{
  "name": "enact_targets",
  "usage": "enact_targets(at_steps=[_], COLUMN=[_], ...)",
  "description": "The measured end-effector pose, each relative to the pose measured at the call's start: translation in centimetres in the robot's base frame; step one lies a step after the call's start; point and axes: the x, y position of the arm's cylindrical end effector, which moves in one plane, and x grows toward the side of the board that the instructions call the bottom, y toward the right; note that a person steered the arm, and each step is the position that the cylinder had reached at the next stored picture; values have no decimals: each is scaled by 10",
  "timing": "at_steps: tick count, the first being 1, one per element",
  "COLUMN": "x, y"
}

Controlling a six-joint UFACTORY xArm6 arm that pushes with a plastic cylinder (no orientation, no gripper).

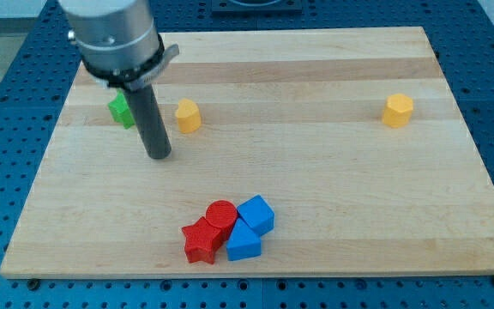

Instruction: Keep yellow heart in between yellow hexagon and green star

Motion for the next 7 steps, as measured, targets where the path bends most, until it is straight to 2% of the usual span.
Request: enact_targets(at_steps=[3,5,6,7], x=[-23,-44,-40,-12], y=[2,82,75,38])
